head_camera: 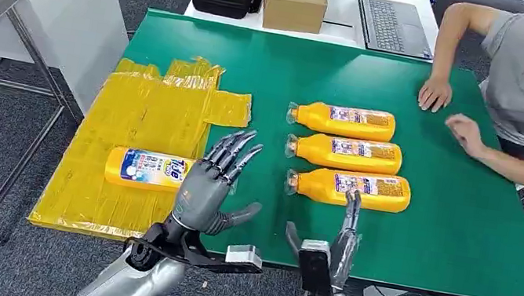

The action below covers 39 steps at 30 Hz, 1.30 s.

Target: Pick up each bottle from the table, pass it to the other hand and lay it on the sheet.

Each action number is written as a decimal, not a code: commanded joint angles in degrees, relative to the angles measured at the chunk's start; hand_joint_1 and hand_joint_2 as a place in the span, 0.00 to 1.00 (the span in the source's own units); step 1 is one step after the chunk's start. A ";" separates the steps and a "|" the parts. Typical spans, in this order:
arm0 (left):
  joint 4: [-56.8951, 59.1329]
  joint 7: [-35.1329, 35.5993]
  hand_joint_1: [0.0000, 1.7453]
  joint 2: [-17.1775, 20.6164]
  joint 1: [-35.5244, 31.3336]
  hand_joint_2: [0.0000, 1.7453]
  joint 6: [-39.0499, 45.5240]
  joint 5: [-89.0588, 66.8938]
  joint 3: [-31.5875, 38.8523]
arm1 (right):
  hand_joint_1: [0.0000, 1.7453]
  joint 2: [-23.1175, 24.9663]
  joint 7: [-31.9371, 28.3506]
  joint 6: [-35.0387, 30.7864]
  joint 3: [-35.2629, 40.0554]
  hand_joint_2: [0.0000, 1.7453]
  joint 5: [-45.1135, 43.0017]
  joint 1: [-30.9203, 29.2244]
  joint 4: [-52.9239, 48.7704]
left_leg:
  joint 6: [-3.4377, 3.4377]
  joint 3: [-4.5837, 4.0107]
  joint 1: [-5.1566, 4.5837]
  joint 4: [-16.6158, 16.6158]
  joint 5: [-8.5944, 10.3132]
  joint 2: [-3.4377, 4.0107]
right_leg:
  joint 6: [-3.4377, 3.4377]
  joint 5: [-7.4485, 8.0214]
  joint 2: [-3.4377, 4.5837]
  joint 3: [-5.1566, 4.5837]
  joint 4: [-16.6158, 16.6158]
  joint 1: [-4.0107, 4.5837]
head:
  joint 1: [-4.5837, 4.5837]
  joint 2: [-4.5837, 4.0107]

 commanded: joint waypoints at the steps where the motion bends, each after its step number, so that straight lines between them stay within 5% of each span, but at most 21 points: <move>1: -0.54 -2.94 0.00 2.47 -1.62 1.00 -0.59 5.46 -2.37 | 0.00 -2.18 0.00 -0.02 1.97 1.00 -2.19 0.11 -9.11 | -0.10 0.15 0.01 -0.01 -0.07 0.03 | -0.08 -0.08 -0.01 0.13 0.02 0.02 | -0.02 0.00; 8: 1.20 -10.89 0.00 1.50 -1.60 1.00 -3.61 21.56 0.02 | 0.00 -4.12 0.00 -0.02 5.97 1.00 -6.29 -0.62 -14.44 | -0.14 0.30 0.04 0.03 -0.17 0.12 | -0.13 -0.16 0.06 0.25 0.07 0.05 | -0.04 0.00; 11: 1.49 -14.68 0.00 1.28 -0.19 1.00 -4.69 27.19 1.00 | 0.00 -4.11 0.00 -0.02 4.85 1.00 -1.55 1.65 -15.98 | -0.13 0.31 0.04 -0.04 -0.11 -0.01 | -0.11 -0.14 -0.08 0.31 -0.01 0.05 | -0.02 0.00; 39: -5.25 -15.53 0.00 2.87 3.45 1.00 -6.00 35.56 -2.08 | 0.00 -3.50 0.00 -0.02 5.51 1.00 2.08 5.69 -18.19 | -0.12 0.30 0.03 -0.05 -0.12 0.10 | -0.12 -0.12 0.04 0.26 -0.01 0.04 | 0.00 0.00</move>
